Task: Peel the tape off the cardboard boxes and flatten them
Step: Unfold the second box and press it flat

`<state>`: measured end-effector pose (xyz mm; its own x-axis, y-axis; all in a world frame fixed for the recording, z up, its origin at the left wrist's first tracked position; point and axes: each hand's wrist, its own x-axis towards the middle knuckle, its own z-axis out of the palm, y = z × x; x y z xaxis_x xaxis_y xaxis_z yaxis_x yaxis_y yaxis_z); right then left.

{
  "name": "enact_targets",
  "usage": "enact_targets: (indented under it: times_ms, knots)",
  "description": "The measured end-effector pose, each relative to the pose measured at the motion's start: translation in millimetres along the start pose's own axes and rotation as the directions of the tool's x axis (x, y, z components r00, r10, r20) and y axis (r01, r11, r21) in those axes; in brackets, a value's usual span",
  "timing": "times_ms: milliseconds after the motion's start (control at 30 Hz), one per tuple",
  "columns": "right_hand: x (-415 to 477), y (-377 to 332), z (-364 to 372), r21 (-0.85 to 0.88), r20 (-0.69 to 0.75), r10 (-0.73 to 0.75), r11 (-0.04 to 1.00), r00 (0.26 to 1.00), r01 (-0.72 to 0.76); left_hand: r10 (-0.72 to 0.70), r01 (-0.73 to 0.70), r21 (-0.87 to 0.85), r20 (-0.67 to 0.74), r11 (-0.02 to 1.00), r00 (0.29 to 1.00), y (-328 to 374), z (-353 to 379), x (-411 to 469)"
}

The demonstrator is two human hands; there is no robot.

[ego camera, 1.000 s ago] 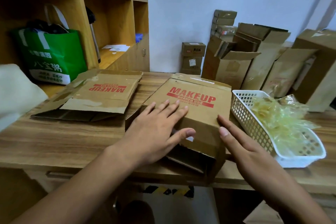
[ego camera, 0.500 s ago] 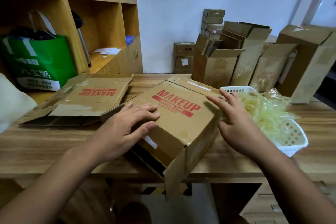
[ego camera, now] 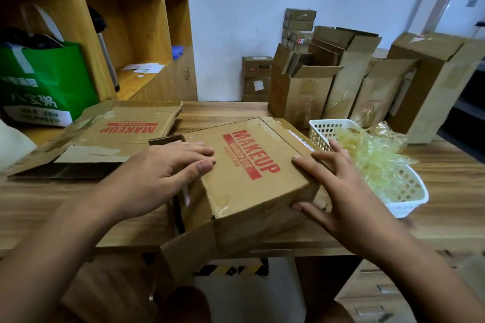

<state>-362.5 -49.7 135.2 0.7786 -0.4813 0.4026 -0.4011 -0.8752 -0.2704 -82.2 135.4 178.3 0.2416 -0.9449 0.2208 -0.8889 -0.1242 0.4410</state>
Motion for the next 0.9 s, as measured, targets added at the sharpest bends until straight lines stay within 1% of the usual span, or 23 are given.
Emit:
enact_targets:
  times_ms: [133,233,300,367,467,567,600,667,767,800,833,900]
  knots:
    - [-12.3,-9.4,5.1,-0.038,-0.110,0.009,0.999,0.994,-0.013,-0.064,0.038,0.181,0.138,0.983,0.988,14.5,-6.1,-1.1]
    - [-22.0,-19.4,9.4,-0.080,-0.209,0.004,0.997,0.978,-0.021,-0.107,0.020,0.330,0.248,0.944,0.963,22.1,-5.4,1.6]
    - [-27.3,-26.5,12.2,-0.096,-0.258,0.004,0.995,0.966,-0.030,-0.140,0.014,0.392,0.292,0.920,0.946,24.5,-5.2,4.6]
    - [-30.5,-31.0,13.4,-0.070,-0.298,-0.005,0.997,0.955,-0.017,-0.163,0.017,0.431,0.305,0.902,0.938,25.6,-4.7,8.0]
    - [-32.0,-32.4,10.2,0.029,-0.331,-0.016,0.999,0.944,0.027,-0.170,0.028,0.428,0.299,0.903,0.939,29.1,-3.2,15.1]
    - [-35.0,-30.2,10.0,0.077,-0.319,-0.032,0.995,0.947,0.059,-0.087,-0.018,0.396,0.246,0.918,0.965,32.9,1.9,19.2]
    - [-35.9,-29.7,10.7,0.090,-0.310,-0.036,0.994,0.950,0.067,-0.053,-0.031,0.395,0.201,0.918,0.978,35.5,4.8,18.9]
    - [-36.0,-29.4,12.1,0.112,-0.298,-0.047,0.990,0.953,0.084,0.024,-0.048,0.400,0.065,0.915,0.998,42.1,11.4,13.3]
    - [-35.0,-29.8,11.5,0.148,-0.299,-0.067,0.982,0.952,0.116,0.173,-0.122,0.357,-0.114,0.926,0.978,54.3,23.2,1.1]
    - [-35.0,-29.3,10.6,0.159,-0.300,-0.074,0.979,0.951,0.126,0.187,-0.137,0.332,-0.124,0.933,0.975,56.6,26.8,-2.2]
    - [-35.1,-28.6,9.4,0.179,-0.297,-0.075,0.975,0.952,0.133,0.181,-0.143,0.320,-0.091,0.937,0.979,57.4,30.7,-4.6]
    - [-34.4,-26.3,5.9,0.247,-0.281,-0.065,0.959,0.957,0.137,0.148,-0.148,0.329,0.027,0.933,0.989,53.6,40.1,-6.8]
